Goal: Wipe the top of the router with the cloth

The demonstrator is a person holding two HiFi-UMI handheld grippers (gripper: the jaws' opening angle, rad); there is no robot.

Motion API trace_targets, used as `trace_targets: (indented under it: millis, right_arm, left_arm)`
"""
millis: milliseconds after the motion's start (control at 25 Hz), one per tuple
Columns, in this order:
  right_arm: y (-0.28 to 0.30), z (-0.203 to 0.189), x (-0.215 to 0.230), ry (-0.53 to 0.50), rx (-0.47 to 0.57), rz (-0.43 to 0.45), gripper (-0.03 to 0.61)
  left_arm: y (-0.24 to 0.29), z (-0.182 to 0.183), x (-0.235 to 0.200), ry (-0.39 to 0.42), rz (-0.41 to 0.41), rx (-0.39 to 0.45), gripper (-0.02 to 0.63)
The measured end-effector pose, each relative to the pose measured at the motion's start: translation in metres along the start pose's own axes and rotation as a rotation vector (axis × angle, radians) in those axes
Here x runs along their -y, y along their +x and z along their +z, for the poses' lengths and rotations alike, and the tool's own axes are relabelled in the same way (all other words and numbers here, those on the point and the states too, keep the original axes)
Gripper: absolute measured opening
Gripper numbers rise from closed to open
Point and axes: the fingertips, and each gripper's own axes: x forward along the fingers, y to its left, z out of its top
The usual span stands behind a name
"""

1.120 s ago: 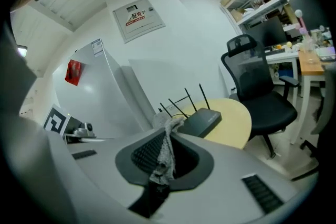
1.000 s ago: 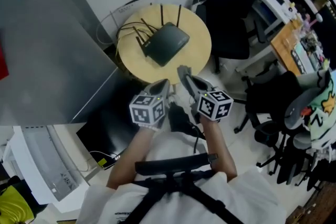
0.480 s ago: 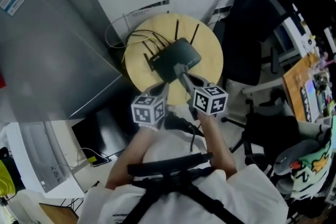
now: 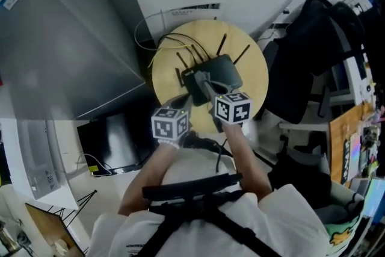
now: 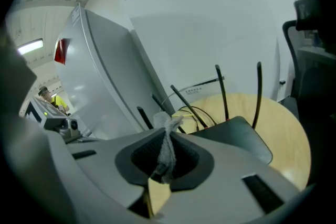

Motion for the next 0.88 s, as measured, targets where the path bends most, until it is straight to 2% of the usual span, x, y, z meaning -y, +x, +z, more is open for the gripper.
trace_targets:
  millis: [200, 400, 880]
  right_arm:
    - [0.045, -0.007, 0.004, -0.065, -0.118, 0.028, 0.038]
    - [0.082, -0.013, 0.007, -0.097, -0.192, 0.041, 0.038]
    - [0.145, -0.045, 0.022, -0.185, -0.369, 0.035, 0.038]
  left_arm:
    - [0.008, -0.001, -0.018, -0.046, 0.054, -0.006, -0.009]
    - [0.014, -0.001, -0.037, -0.074, 0.087, -0.01, -0.009]
    - [0.029, -0.003, -0.049, -0.126, 0.109, -0.011, -0.009]
